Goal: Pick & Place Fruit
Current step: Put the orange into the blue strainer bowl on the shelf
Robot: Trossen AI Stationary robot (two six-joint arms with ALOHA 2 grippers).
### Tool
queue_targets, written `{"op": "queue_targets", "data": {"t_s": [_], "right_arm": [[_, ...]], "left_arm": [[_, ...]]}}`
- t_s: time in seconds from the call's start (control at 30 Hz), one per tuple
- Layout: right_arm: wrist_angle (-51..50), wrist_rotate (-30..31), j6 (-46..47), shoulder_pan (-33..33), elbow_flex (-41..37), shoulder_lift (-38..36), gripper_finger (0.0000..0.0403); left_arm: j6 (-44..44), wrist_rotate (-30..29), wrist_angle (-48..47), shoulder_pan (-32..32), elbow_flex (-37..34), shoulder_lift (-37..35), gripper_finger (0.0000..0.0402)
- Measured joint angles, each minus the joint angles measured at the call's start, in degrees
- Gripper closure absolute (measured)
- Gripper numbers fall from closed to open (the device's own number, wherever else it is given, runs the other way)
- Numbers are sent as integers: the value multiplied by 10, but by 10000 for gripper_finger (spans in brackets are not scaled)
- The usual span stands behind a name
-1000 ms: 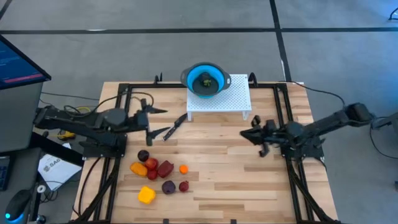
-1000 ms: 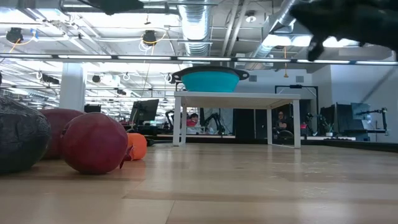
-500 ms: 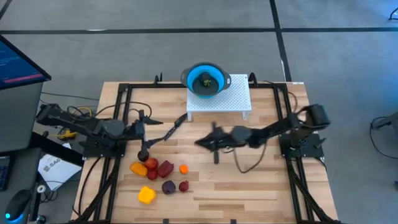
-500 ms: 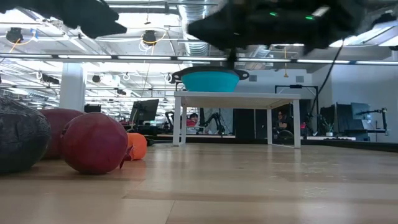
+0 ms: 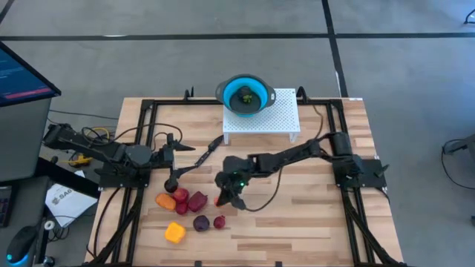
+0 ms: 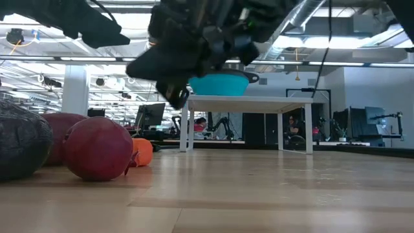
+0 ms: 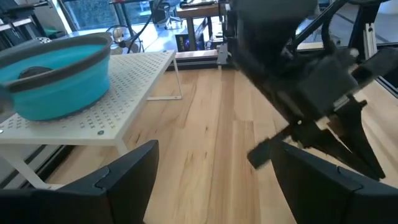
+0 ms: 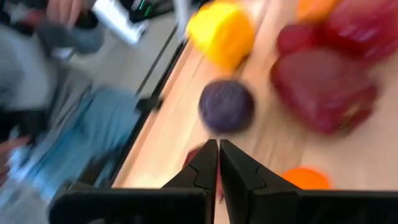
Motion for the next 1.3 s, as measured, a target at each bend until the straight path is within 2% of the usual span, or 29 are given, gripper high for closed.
{"op": "queue_targets", "data": {"t_s": [0.07, 0.17, 0.4, 0.47, 0.57, 0.67, 0.73, 0.8, 0.9, 0.97, 1.1, 1.3], "right_arm": [[-5, -22, -4, -3, 19, 19, 390], [-9, -24, -18, -5, 20, 30, 392], [-67, 61, -86, 10, 9, 26, 400], [-93, 99, -105, 24, 9, 26, 401], [-130, 196, -110, 48, 9, 26, 402], [-145, 266, -104, 71, 8, 11, 402], [-140, 304, -88, 84, 11, 5, 402], [-181, 333, -74, 95, 8, -3, 402], [-188, 357, -32, 104, -6, -2, 402], [-166, 361, 7, 104, -41, -9, 402], [-51, 398, 81, 103, -126, -33, 402], [143, 442, 78, 101, -206, -54, 394]], "left_arm": [[0, 0, 1, 0, 0, 0, 101], [0, 0, 1, 0, 0, 0, 101], [0, 0, 2, 0, 0, 0, 101], [-1, 0, 2, 0, 0, 0, 101], [-2, 0, 2, 0, 0, 0, 101], [-2, 1, 2, 0, 0, 0, 101], [-2, 1, 1, 0, 0, 0, 101], [-2, 1, 1, 0, 0, 0, 101], [-2, 1, 1, 0, 0, 0, 101], [-1, 1, 1, 0, 0, 0, 101], [-1, 1, 0, 0, 0, 0, 101], [0, 1, 0, 0, 0, 1, 101]]}}
